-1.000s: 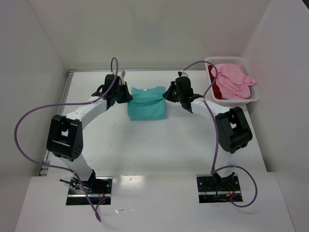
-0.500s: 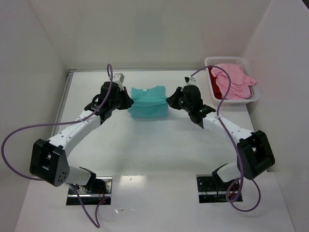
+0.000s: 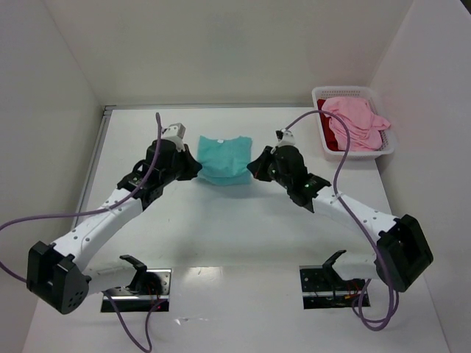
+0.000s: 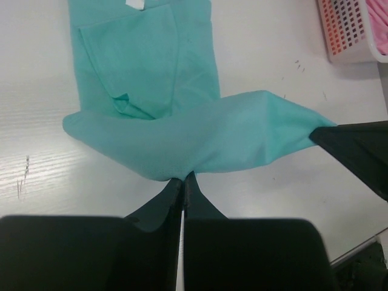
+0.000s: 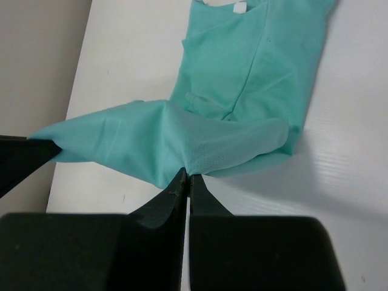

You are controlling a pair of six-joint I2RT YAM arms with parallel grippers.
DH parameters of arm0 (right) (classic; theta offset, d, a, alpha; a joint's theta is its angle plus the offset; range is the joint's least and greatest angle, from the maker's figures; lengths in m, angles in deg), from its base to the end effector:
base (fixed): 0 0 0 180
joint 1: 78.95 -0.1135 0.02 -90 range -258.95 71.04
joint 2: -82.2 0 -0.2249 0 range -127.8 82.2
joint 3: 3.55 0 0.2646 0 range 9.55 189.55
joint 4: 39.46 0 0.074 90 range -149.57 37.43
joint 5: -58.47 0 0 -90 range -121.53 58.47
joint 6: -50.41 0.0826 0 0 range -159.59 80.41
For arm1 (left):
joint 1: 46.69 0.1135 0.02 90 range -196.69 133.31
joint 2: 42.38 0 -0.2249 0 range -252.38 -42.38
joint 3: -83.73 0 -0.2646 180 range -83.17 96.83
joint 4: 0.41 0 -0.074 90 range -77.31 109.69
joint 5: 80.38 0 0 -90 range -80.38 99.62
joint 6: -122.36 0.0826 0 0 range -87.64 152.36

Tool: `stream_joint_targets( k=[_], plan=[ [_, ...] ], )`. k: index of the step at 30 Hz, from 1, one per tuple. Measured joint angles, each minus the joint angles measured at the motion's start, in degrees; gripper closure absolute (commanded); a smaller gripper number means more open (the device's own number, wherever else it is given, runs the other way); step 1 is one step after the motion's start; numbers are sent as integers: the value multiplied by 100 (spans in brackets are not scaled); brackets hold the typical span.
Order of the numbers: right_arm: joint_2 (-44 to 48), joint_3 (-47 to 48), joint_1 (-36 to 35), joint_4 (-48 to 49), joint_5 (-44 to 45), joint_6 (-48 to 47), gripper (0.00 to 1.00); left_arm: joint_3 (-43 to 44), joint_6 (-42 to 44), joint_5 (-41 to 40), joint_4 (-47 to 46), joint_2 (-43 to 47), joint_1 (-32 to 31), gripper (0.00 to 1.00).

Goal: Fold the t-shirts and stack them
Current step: Fold the long partially folded tshirt into a neat square

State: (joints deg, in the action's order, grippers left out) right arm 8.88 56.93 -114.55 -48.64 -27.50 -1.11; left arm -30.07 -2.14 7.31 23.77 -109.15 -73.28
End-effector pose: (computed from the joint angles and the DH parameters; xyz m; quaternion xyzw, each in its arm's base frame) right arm 0.2948 0.2039 0.2115 0.0405 0.8279 0.3133 0.4635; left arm 0.3038 -0.1483 0.2520 -0.0689 0.8393 -0.2593 0.4729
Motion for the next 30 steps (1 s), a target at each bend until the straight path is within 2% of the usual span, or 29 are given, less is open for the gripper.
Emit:
stream_joint_targets(
  k=[9,13,22,30],
  plan=[
    [660,-13,-166,-223,505,83,100,-13,-48,-247,92,387,-210,100],
    [660,151,-109,-271,758,39,100,131,-46,-503,81,140,-212,100],
    [-782,807,302,-138,782,-70,100,791,-39,-579,-160,-1488,164,100],
    [-2332,1904,750,68,352,-160,100,1019,-68,-48,-629,-2428,807,100]
  ],
)
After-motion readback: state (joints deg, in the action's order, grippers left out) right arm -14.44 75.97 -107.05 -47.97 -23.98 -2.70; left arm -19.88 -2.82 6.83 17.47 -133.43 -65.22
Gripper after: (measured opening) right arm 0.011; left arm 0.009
